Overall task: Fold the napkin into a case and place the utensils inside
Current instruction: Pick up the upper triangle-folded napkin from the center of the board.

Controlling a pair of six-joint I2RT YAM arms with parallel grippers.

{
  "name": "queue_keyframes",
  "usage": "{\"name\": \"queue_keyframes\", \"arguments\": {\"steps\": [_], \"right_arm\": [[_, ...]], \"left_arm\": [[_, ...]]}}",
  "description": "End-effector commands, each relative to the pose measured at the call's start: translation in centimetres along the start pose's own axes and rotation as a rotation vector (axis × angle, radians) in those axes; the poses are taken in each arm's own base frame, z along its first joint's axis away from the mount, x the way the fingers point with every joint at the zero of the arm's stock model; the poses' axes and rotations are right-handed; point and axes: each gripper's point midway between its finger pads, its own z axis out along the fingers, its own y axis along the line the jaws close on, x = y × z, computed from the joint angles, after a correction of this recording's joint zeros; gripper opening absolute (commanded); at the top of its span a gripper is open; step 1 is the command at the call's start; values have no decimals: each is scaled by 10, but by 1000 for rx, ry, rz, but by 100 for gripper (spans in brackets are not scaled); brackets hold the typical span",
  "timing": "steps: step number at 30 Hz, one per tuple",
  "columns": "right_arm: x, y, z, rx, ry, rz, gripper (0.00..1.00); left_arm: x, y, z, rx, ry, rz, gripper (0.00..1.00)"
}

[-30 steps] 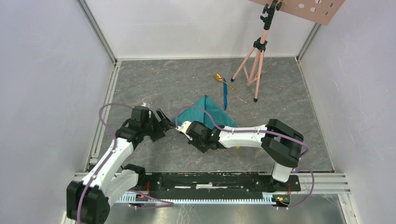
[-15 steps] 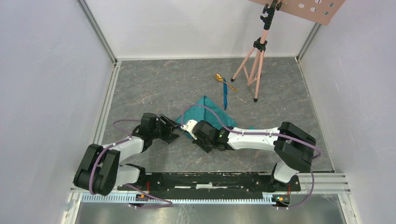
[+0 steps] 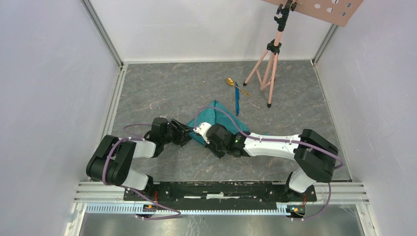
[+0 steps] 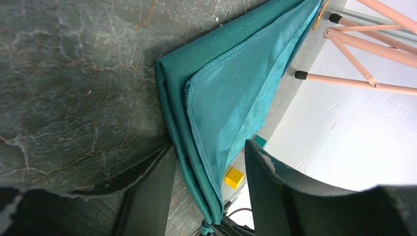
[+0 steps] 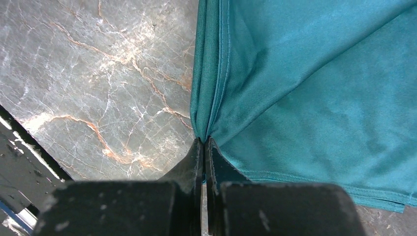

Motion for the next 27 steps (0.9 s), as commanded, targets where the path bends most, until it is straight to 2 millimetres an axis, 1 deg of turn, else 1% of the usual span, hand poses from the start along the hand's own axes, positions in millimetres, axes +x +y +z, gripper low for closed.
{"name": "queue_keyframes", "arguments": {"steps": [1,6,11,16,20,21,23,25,26,27], "right_arm": [[-25,-2,-14,-5,-104,35,0],[-27,-2,-16,-15,-114,38,0],[-23,0,-13,-25,-105,34,0],[-23,5,-9,-51,-91,21,0],[-17,11,-4,-83,-82,15,0],[-16,14,-2,-99,-76,13,0],[-21,25,1,-158,-64,9,0],[-29,41,3,-224,-68,10,0],[-36,50,2,-256,-87,17,0],[-41,59,3,-294,-92,28,0]], "left_arm": [[0,22,2,-64,-22,-34,61],[0,30,5,-88,-19,-33,60],[-2,28,9,-88,-19,-18,51],[-8,25,7,-106,-39,13,33],[-9,20,5,-117,-33,45,18],[-10,15,3,-117,-29,54,15],[-11,15,-5,-159,-15,55,6],[-16,7,-18,-155,-22,38,2],[-18,5,-26,-161,-23,28,2],[-24,1,-37,-167,-37,15,2]]}}
